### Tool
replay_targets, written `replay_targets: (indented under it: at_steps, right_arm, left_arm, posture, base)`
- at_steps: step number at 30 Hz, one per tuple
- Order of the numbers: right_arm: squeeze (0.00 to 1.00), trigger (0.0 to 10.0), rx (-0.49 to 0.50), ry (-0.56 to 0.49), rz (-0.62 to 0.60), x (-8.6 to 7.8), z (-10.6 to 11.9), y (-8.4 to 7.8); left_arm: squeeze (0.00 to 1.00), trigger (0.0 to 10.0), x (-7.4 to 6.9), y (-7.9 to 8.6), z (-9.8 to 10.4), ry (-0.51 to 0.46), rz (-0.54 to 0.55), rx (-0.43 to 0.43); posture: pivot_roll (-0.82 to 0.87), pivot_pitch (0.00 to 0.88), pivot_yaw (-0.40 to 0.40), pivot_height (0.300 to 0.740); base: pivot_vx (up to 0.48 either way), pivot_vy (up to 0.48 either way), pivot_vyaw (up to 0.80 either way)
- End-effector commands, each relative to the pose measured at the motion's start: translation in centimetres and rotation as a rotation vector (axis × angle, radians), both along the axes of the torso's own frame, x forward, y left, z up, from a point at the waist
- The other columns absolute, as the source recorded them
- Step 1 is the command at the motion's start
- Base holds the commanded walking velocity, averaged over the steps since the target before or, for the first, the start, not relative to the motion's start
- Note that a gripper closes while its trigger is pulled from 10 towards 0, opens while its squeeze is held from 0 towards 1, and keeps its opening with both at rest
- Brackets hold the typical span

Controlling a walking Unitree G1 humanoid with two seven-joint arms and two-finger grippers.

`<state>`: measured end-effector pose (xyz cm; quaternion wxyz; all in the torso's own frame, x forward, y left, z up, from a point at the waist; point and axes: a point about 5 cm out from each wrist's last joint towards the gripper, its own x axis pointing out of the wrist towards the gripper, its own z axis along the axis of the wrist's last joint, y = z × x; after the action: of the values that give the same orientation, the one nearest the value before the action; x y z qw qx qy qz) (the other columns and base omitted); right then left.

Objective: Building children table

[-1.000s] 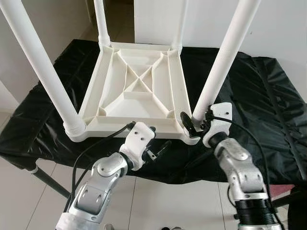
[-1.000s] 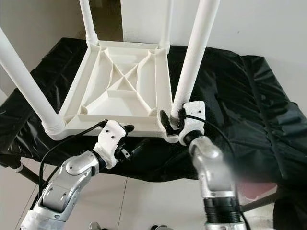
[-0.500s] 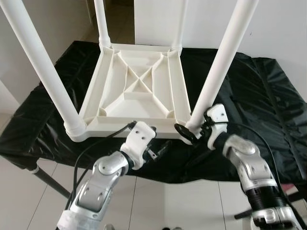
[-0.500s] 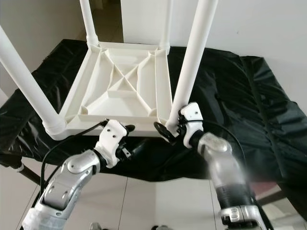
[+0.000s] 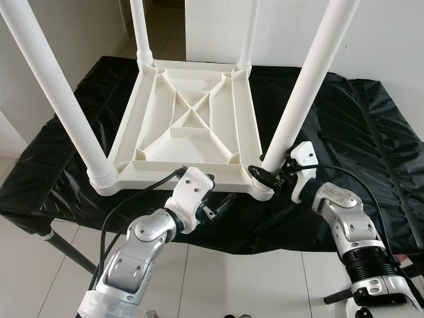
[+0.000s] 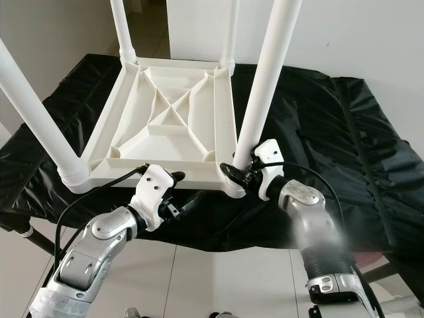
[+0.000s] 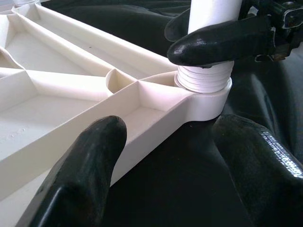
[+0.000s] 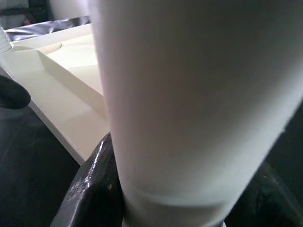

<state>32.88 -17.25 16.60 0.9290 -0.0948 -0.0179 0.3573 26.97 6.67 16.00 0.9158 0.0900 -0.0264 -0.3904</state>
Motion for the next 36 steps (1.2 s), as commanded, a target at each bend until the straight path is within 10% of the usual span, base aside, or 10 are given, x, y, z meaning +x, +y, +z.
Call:
replay_targets:
  at_steps: [1, 16, 18, 26, 32, 33, 35, 36]
  right_arm:
    - [0.00, 10.0, 0.003, 0.042, -0.025, -0.3, -1.0, 0.1]
    - [0.00, 10.0, 0.078, 0.075, -0.344, -1.3, -1.1, 2.1]
    - [0.00, 10.0, 0.119, 0.134, -0.591, -1.9, -1.8, 2.8]
    - [0.00, 10.0, 0.281, 0.098, -0.803, -3.1, -1.0, 5.1]
    - [0.00, 10.0, 0.330, 0.106, -0.775, -3.4, -0.5, 5.8]
    - [0.78, 10.0, 0.324, 0.093, -0.767, -3.4, -0.3, 5.6]
    - [0.78, 10.0, 0.315, 0.086, -0.760, -3.4, -0.2, 5.5]
    - [1.00, 10.0, 0.321, 0.085, -0.747, -3.3, -0.2, 5.3]
  left_arm:
    - [0.00, 10.0, -0.1, 0.1, 0.0, 0.000, 0.030, 0.002]
    - [0.00, 10.0, -0.1, 0.1, -0.2, 0.007, 0.025, 0.007]
    - [0.00, 10.0, -0.2, 0.0, -0.2, 0.007, 0.018, 0.006]
    - [0.00, 10.0, -0.3, 0.0, -0.2, 0.009, 0.022, 0.006]
    - [0.00, 10.0, -0.5, -0.1, -0.3, 0.013, 0.020, 0.003]
    - [0.00, 10.0, -0.5, -0.2, -0.4, 0.015, 0.013, 0.004]
    - [0.00, 10.0, -0.5, -0.3, -0.5, 0.014, 0.010, 0.006]
    - [0.00, 10.0, -0.4, -0.3, -0.3, 0.008, 0.009, 0.004]
  posture:
    - [0.00, 0.111, -0.006, 0.740]
    - [-0.01, 0.114, 0.003, 0.740]
    - [-0.01, 0.112, 0.003, 0.740]
    - [0.00, 0.111, -0.007, 0.740]
    - [-0.01, 0.109, -0.004, 0.740]
    - [-0.01, 0.102, -0.004, 0.740]
    - [-0.01, 0.102, -0.004, 0.740]
    - [-0.01, 0.099, -0.004, 0.740]
  base:
    - [0.000, 0.000, 0.00]
    - [0.000, 0.000, 0.00]
    - [0.000, 0.000, 0.00]
    - [0.000, 0.000, 0.00]
    - [0.000, 0.000, 0.00]
    - [0.000, 0.000, 0.00]
    - [0.000, 0.000, 0.00]
    - [0.000, 0.000, 0.00]
